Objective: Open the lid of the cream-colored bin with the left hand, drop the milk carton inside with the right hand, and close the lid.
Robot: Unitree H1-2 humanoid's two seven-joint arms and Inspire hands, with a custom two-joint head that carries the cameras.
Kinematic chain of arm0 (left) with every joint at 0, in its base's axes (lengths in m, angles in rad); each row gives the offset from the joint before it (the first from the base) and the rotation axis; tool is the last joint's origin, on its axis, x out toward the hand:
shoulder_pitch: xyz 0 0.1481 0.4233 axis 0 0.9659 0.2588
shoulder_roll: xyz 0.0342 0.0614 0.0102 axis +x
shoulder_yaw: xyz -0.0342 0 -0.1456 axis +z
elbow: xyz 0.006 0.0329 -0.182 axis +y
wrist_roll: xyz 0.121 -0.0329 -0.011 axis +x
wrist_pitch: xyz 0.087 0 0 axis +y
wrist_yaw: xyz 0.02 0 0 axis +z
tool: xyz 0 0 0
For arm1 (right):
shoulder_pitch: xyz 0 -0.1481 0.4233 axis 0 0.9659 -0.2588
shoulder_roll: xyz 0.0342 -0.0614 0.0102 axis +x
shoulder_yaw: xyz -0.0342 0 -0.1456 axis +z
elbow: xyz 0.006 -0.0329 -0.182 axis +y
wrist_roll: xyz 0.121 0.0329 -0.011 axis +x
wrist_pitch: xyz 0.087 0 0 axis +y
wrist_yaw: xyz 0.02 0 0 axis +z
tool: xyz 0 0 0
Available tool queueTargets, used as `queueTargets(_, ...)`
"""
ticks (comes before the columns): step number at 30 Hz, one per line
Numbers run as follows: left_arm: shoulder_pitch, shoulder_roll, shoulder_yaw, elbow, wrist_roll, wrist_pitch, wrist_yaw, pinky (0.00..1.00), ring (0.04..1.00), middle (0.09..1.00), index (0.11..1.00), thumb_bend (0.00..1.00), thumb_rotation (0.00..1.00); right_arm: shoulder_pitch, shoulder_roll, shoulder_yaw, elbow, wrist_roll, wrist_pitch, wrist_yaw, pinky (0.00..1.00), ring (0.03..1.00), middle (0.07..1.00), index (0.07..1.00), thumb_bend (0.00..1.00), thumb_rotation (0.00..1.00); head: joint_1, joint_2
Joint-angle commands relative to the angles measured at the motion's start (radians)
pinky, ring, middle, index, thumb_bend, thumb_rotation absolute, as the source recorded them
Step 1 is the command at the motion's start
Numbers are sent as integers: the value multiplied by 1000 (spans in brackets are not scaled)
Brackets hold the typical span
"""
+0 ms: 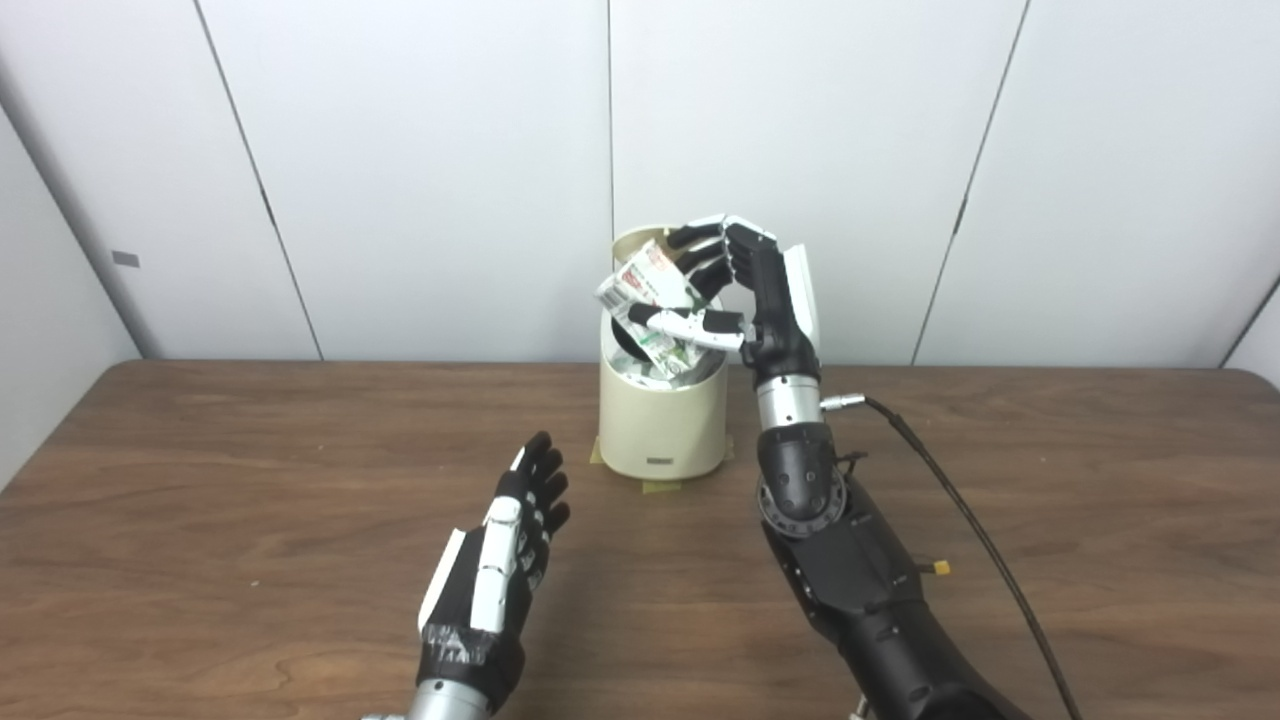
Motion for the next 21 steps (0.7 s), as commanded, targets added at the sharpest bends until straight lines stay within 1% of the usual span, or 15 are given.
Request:
queueTargets(1, 26, -16, -6, -32, 6, -13, 2, 979, 992, 994, 1000, 550, 950, -64, -7, 1, -12, -2, -68, -19, 310, 358, 425, 521, 526, 6, 1, 1)
queueTargets(9, 25, -19, -9, -30, 5, -18, 8, 976, 985, 990, 1000, 545, 944, -59, -8, 0, 0, 10, -75, -3, 298, 354, 419, 524, 524, 6, 5, -2)
queueTargets(10, 24, -19, -9, -30, 5, -18, 8, 974, 985, 990, 1000, 546, 943, -58, -8, 0, -1, 12, -75, -2, 301, 357, 421, 524, 525, 6, -3, -3)
queueTargets(15, 20, -17, -9, -33, 2, -19, 5, 983, 989, 992, 1000, 543, 951, -51, -11, 3, -29, 15, -48, 17, 303, 362, 421, 524, 525, 6, -4, -6)
queueTargets(21, 13, -18, 0, -29, -10, -26, 5, 991, 988, 987, 1000, 554, 941, -47, -21, 10, -42, -2, -36, 23, 316, 372, 426, 529, 524, 6, -24, -1)
